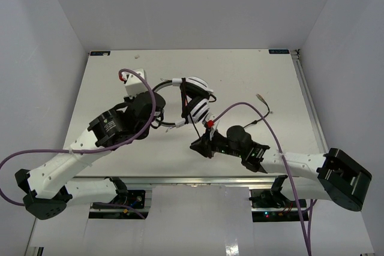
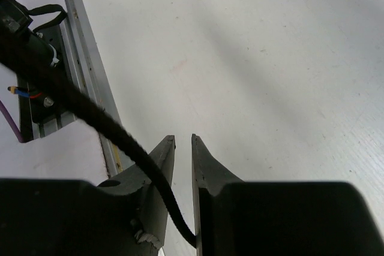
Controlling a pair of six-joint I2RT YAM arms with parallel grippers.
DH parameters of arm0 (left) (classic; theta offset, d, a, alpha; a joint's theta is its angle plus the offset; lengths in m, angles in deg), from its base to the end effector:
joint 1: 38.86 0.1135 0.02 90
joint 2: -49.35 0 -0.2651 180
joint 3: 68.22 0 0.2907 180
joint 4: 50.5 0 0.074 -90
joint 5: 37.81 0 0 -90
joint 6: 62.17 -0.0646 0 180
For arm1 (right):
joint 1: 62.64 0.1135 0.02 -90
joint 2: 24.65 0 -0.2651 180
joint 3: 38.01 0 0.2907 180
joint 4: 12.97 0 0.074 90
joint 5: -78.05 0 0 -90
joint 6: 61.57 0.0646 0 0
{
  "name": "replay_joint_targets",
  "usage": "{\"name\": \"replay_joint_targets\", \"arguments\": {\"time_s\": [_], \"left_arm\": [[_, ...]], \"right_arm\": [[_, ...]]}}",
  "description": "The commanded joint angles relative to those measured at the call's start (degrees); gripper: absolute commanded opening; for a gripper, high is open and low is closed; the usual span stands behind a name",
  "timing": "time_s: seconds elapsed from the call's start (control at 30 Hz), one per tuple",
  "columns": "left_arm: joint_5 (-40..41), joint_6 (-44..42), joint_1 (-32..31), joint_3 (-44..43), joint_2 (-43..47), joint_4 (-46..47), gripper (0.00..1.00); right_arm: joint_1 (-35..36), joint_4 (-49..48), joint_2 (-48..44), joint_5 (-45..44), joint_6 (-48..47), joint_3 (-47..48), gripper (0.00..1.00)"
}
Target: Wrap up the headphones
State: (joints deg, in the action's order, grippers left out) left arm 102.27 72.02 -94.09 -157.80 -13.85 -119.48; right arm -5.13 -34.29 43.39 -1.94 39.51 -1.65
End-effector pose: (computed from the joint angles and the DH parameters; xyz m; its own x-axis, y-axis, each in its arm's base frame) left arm 0.1809 -0.1737 0.4011 -0.4198 -0.1797 -0.8897 -0.1219 0.9825 -0.1409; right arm 0.1536 0.2621 0.1819 -0.2721 -0.0749 -0.9594 -0.8867 0.4067 0.2197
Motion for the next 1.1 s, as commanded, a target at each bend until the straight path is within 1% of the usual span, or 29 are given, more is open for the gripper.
{"name": "replay_joint_targets", "arguments": {"time_s": [0.0, 0.27, 0.5, 0.67, 0.8, 1.07], "left_arm": [[-0.14, 3.07, -0.05, 0.55, 4.13, 6.83, 0.0], [-3.37, 3.98, -0.05, 2.58, 8.57, 10.78, 0.0], [-7.35, 4.15, -0.05, 3.87, 12.21, 13.6, 0.0], [-9.65, 3.35, -0.05, 3.57, 13.84, 13.92, 0.0], [-13.34, 1.28, -0.05, 2.75, 15.14, 13.51, 0.0], [-24.13, -1.63, -0.05, 3.23, 18.48, 14.82, 0.0]], "right_arm": [[0.52, -11.19, 1.75, -1.23, 0.04, -2.54, 0.24], [0.67, -15.37, 5.28, -1.33, 0.47, -4.11, 0.23], [0.72, -19.86, 10.94, -0.92, 0.96, -5.16, 0.24], [0.67, -22.66, 15.41, -0.89, 1.15, -5.55, 0.24], [0.73, -23.96, 18.46, -1.05, 0.88, -5.31, 0.24], [-0.14, -25.74, 23.66, -0.26, 0.53, -4.42, 0.24]]}}
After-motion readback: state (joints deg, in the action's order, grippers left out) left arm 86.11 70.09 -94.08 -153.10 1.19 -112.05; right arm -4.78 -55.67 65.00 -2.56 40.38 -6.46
